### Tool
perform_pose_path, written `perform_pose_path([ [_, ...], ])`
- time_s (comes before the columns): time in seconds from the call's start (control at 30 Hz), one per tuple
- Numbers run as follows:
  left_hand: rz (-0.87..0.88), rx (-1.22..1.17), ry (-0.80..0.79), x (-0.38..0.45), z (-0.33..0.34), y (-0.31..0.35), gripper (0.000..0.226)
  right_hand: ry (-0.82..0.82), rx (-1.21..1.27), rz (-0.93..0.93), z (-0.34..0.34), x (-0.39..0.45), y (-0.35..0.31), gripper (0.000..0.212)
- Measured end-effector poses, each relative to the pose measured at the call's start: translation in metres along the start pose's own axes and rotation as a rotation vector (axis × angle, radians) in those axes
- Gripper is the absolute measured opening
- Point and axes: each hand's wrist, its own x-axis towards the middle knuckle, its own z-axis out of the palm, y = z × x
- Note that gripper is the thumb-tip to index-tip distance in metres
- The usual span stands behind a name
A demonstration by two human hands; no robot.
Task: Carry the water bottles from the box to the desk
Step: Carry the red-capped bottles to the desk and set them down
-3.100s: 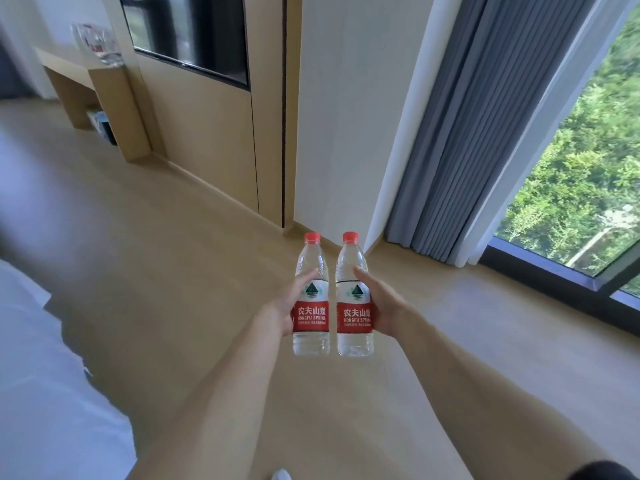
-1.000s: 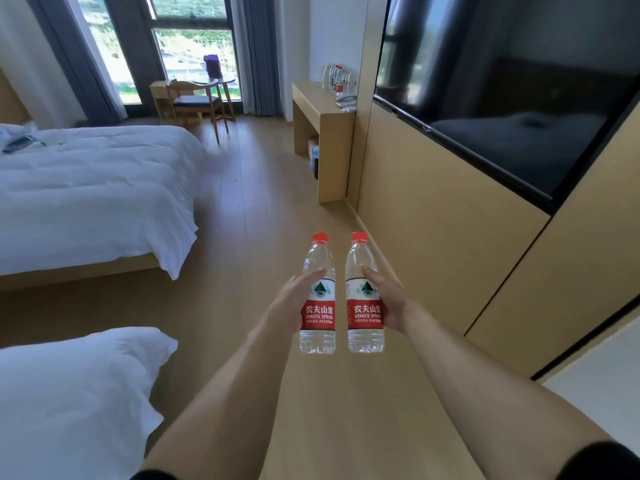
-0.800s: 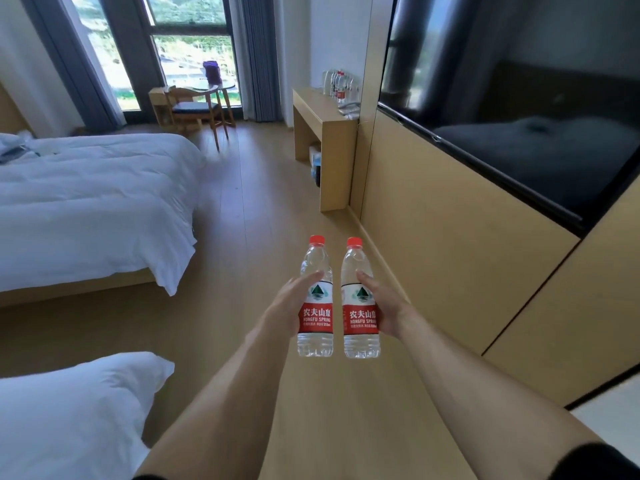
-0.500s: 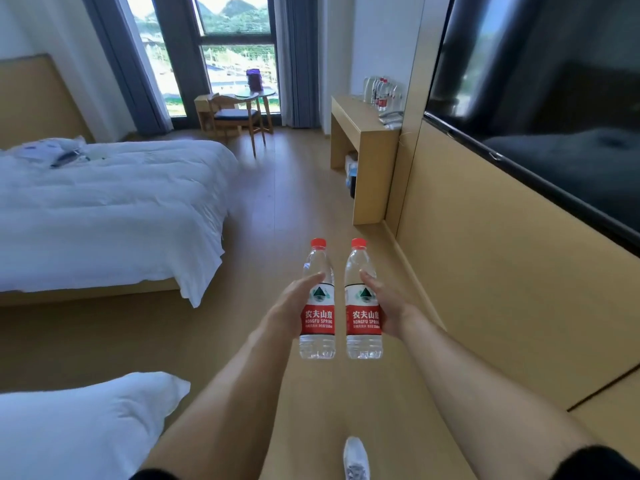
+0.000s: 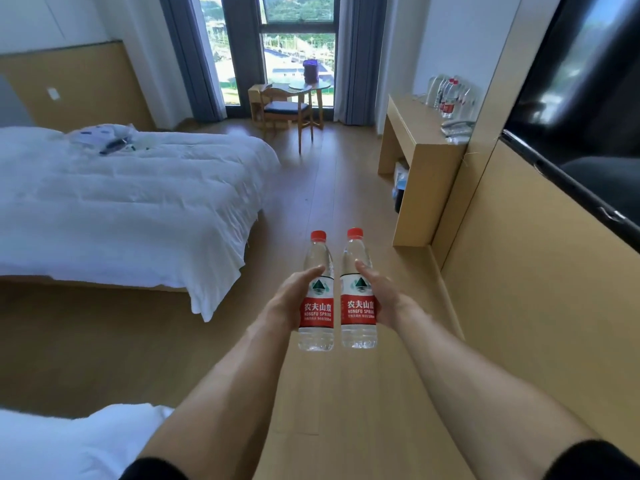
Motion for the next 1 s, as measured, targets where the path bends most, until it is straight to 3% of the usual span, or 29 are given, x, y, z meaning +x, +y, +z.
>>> perform_pose_path([
  [0.4, -0.036, 0.007, -0.028, 0.151, -0.013, 0.088, 0.053, 0.043, 0.014, 0.003, -0.026, 0.139, -0.082, 0.063],
  [0.67, -0.033, 0.058, -0.122, 0.276, -0.031, 0.195, 0.055, 0.176, 0.071, -0.037, -0.023, 0.261, -0.166, 0.060],
  [1.0, 0.014, 0.096, -0.160, 0.395, -0.057, 0.301, 0.055, 0.165, 0.090, -0.049, -0.011, 0.384, -0.255, 0.062],
])
